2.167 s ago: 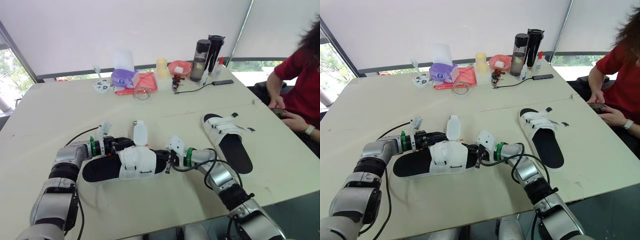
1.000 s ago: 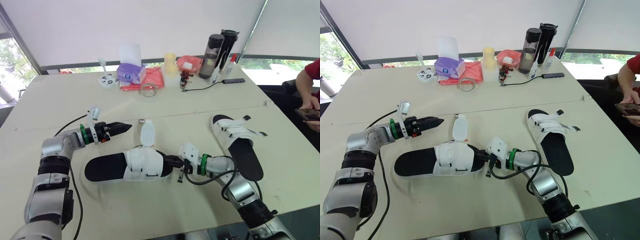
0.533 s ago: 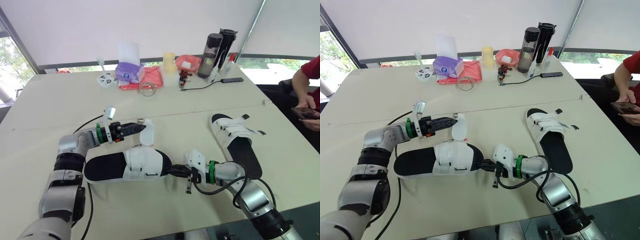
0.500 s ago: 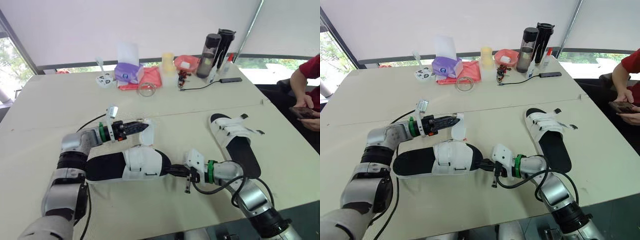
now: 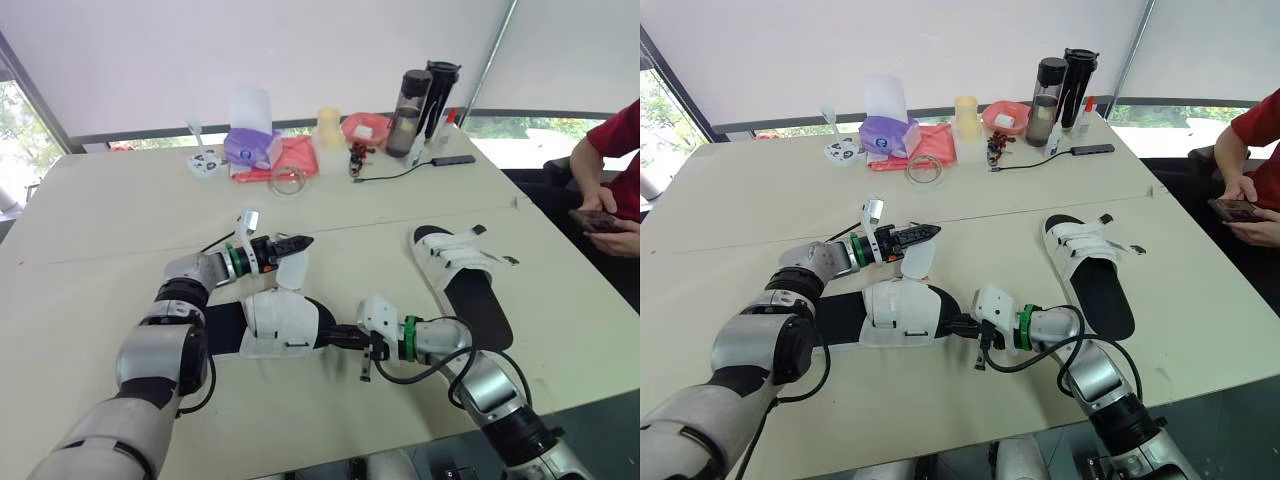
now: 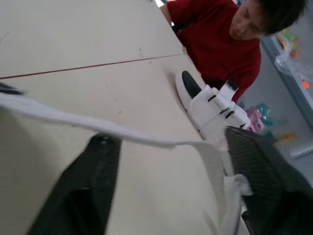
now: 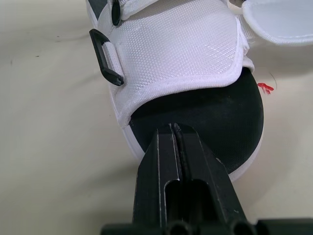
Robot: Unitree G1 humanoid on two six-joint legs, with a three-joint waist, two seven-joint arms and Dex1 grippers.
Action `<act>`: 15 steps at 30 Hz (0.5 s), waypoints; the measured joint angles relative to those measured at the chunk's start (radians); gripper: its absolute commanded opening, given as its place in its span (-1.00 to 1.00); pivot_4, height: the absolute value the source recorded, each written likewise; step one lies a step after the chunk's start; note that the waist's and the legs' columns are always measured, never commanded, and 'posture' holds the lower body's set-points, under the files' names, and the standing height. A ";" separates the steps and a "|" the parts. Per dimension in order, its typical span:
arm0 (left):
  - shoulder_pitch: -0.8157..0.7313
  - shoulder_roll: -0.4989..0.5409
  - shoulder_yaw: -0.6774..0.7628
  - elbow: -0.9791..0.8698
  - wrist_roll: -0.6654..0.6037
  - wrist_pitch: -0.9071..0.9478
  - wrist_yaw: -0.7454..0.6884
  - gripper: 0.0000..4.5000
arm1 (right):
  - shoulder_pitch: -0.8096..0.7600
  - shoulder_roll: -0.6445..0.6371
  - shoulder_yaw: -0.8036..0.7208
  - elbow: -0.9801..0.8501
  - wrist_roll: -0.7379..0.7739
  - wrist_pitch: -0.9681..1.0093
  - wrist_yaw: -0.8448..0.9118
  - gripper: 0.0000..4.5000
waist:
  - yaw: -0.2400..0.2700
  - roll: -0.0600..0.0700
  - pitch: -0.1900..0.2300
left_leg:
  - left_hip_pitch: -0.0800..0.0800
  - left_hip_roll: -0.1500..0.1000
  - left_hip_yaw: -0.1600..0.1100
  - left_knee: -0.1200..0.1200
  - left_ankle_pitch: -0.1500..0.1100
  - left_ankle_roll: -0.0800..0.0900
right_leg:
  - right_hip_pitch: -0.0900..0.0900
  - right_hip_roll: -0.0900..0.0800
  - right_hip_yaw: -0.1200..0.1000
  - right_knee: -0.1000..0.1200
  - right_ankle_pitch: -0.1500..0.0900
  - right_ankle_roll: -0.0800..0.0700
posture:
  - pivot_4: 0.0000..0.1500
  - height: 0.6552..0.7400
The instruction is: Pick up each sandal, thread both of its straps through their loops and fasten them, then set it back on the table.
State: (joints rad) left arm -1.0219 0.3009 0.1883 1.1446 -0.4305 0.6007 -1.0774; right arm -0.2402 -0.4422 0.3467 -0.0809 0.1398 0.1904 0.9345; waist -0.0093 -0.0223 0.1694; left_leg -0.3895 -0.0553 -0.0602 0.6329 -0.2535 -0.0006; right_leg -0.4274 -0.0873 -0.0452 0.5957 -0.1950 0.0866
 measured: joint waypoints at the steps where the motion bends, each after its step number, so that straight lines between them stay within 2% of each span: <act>1: -0.003 0.000 0.006 0.002 0.000 0.000 -0.004 -0.27 | 0.000 0.002 0.002 0.000 0.000 0.000 -0.003 -1.00 | -0.001 0.000 0.000 | 0.000 0.000 0.000 0.000 0.000 0.000 | 0.000 0.000 0.000 0.000 0.000 0.000 | 1.00 1.00; 4: -0.009 0.000 0.029 0.004 -0.001 0.000 -0.011 -0.98 | 0.003 0.004 0.003 0.000 0.000 -0.001 -0.007 -1.00 | -0.003 0.000 0.000 | 0.000 0.000 0.000 0.000 0.000 0.000 | 0.000 0.000 0.000 0.000 0.000 0.000 | 1.00 1.00; 15: 0.010 0.005 0.022 -0.056 0.022 -0.045 -0.061 -0.99 | -0.003 0.021 0.003 0.016 -0.006 -0.009 -0.011 -1.00 | -0.006 0.000 0.000 | 0.001 0.000 0.000 0.000 0.000 -0.001 | 0.000 0.000 0.000 0.002 0.001 -0.001 | 1.00 1.00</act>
State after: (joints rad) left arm -1.0123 0.3061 0.2105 1.0886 -0.4082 0.5555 -1.1386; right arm -0.2435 -0.4208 0.3501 -0.0649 0.1336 0.1810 0.9231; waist -0.0153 -0.0223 0.1693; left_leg -0.3882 -0.0548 -0.0602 0.6330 -0.2531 -0.0013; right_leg -0.4274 -0.0870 -0.0448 0.5975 -0.1942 0.0854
